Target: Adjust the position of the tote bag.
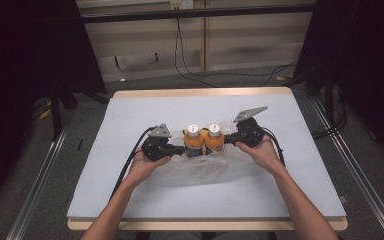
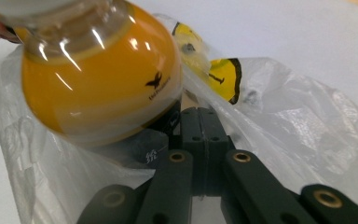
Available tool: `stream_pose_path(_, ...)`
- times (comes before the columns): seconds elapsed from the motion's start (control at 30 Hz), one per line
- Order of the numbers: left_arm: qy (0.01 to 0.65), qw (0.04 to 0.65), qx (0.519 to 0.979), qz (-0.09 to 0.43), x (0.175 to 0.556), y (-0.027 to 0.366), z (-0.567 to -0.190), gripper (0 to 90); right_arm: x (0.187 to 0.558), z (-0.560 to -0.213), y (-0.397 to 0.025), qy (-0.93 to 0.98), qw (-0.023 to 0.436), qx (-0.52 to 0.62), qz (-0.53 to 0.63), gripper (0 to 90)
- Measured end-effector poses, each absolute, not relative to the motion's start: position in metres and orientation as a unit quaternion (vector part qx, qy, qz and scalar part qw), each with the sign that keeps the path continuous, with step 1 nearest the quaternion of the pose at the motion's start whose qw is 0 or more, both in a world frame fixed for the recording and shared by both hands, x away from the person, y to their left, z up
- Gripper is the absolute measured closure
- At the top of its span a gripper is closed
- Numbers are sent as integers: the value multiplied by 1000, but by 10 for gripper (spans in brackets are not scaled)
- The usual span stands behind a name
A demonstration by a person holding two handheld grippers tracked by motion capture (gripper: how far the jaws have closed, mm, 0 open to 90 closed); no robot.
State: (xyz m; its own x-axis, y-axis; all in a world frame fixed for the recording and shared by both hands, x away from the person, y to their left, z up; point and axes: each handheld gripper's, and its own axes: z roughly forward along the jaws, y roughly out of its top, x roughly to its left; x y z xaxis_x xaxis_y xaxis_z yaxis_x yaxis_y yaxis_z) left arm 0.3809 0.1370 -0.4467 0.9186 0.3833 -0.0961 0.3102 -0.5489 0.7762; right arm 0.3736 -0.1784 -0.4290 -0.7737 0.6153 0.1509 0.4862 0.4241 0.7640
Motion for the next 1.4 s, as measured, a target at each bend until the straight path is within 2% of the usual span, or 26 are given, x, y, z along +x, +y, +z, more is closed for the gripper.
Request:
stream_pose_path(0.63, 193, 371, 907, 48, 385, 129, -470, 900, 381, -468, -175, 867, 44, 338, 363, 900)
stream_pose_path(0.8, 191, 339, 918, 69, 385, 128, -474, 900, 383, -476, -171, 877, 50, 336, 338, 900)
stream_pose_path(0.93, 188, 328, 923, 70, 387, 136, -473, 900, 380, -473, -170, 889, 75, 326, 313, 900)
stream_pose_path(1.0, 186, 315, 926, 98, 384, 142, -472, 900, 380, -471, -170, 891, 78, 330, 302, 900)
stream_pose_path(1.2, 187, 302, 928, 116, 384, 152, -471, 900, 378, -468, -174, 900, 102, 321, 277, 900)
stream_pose_path(1.27, 194, 305, 925, 115, 385, 152, -471, 900, 378, -469, -178, 900, 122, 320, 271, 900)
stream_pose_path(1.4, 196, 323, 921, 93, 387, 151, -470, 900, 379, -468, -182, 896, 122, 331, 270, 900)
